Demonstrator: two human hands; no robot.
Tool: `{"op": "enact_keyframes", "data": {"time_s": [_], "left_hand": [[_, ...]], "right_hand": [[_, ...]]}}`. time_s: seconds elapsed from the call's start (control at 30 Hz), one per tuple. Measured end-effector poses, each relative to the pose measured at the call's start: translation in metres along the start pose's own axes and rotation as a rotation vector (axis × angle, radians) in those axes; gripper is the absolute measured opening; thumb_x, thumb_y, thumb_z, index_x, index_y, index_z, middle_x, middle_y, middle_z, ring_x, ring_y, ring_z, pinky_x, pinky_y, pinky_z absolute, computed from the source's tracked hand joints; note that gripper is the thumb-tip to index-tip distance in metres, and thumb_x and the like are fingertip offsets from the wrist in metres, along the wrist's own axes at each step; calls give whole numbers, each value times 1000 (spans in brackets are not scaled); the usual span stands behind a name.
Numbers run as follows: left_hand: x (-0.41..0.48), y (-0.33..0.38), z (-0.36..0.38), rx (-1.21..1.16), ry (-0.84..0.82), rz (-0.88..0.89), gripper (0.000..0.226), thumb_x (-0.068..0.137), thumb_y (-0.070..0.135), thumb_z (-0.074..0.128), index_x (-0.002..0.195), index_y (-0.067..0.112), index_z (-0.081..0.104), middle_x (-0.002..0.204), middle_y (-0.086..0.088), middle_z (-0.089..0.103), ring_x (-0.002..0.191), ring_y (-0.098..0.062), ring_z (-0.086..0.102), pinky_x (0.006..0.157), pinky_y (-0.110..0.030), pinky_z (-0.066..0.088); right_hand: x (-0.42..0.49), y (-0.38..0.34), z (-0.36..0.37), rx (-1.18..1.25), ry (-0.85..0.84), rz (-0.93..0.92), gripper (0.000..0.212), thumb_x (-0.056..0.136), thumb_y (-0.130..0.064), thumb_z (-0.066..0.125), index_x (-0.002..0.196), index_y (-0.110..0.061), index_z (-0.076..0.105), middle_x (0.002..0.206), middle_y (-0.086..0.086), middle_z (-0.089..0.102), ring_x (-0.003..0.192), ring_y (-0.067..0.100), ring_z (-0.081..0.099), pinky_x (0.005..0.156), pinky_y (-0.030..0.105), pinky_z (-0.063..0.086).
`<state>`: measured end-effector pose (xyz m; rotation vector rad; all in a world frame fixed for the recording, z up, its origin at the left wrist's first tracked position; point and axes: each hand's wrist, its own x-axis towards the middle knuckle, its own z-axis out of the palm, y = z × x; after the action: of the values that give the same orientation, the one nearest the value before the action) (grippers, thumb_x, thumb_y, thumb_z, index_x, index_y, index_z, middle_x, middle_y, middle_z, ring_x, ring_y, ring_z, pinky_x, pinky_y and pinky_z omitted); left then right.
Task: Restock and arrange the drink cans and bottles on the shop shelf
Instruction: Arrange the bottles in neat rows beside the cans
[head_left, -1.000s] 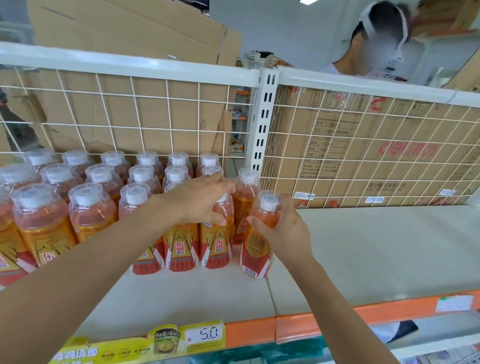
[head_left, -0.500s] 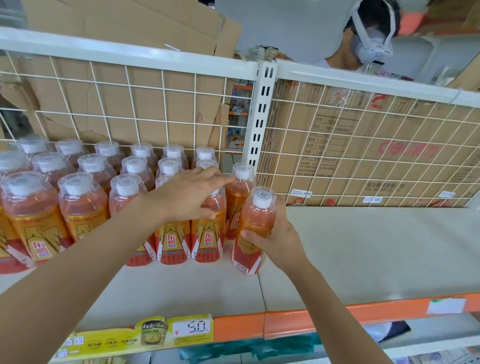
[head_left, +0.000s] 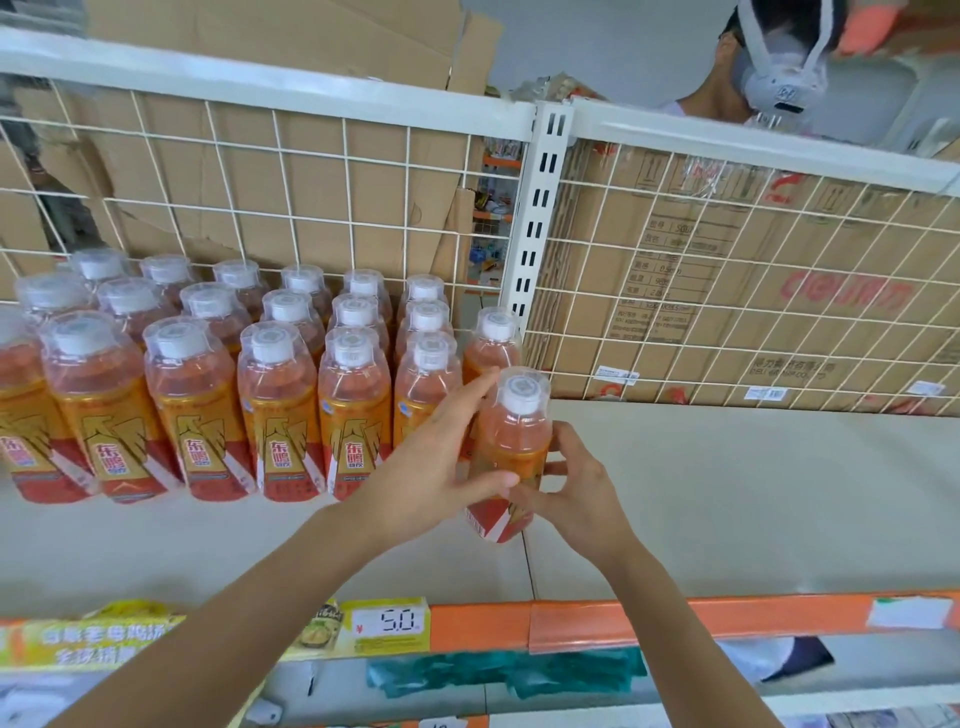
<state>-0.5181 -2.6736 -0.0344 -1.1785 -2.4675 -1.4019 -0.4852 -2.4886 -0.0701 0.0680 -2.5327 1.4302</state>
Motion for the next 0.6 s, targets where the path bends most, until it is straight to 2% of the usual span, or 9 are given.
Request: {"op": "enact_keyframes", "data": {"time_s": [0.1,0.17,0.27,0.37,0.47,0.53,0.6], "left_hand": [[2,2,18,-144,30,-47,87,78,35,70,142,37,12,145,17,31,132,7,30,107,-15,28],[1,2,27,-235,108,-82,81,75,35,72,139,36,23,136,12,46,126,0,43,105,-24,38],[-9,0,31,-305,219,-122,72,69,43,71,130,42,33,126,14,55,120,-5,51,101,-31,43],[-17,-4,23,-286,221,-149,73,67,46,71,129,38,33,123,16,56,117,-2,53,101,-31,44],[-24,-10,10,-273,186,-177,76,71,33,77,133,37,31,120,23,57,115,3,52,100,-27,45],[-31,-14,0,-269,184,-185,74,71,27,75,129,42,30,117,31,55,115,5,51,96,-17,43],[-41,-16,-11,-282,194,-190,72,70,25,74,126,39,32,116,32,55,114,6,51,91,-12,42]], "right_hand": [[-7,1,4,5,-17,-16,61,69,-47,74,120,-28,47,108,-22,60,99,-1,58,83,16,49],[-11,1,7,34,-47,-25,59,70,-42,77,119,-29,48,108,-23,60,98,-1,58,81,16,50],[-11,1,2,110,-166,-20,66,67,-44,77,124,-25,49,114,-14,62,103,6,60,83,18,50],[-7,4,-9,136,-254,23,57,76,-37,72,127,-31,48,117,-2,61,106,12,59,86,19,49],[4,7,-13,122,-149,59,44,87,-20,64,125,-31,46,118,3,59,102,15,58,77,8,46],[17,6,-12,100,-57,103,52,87,-18,64,134,-23,42,122,5,55,98,12,57,70,6,45],[36,4,-8,90,7,148,65,85,-23,67,141,-20,34,127,5,50,103,15,54,75,11,44]]}}
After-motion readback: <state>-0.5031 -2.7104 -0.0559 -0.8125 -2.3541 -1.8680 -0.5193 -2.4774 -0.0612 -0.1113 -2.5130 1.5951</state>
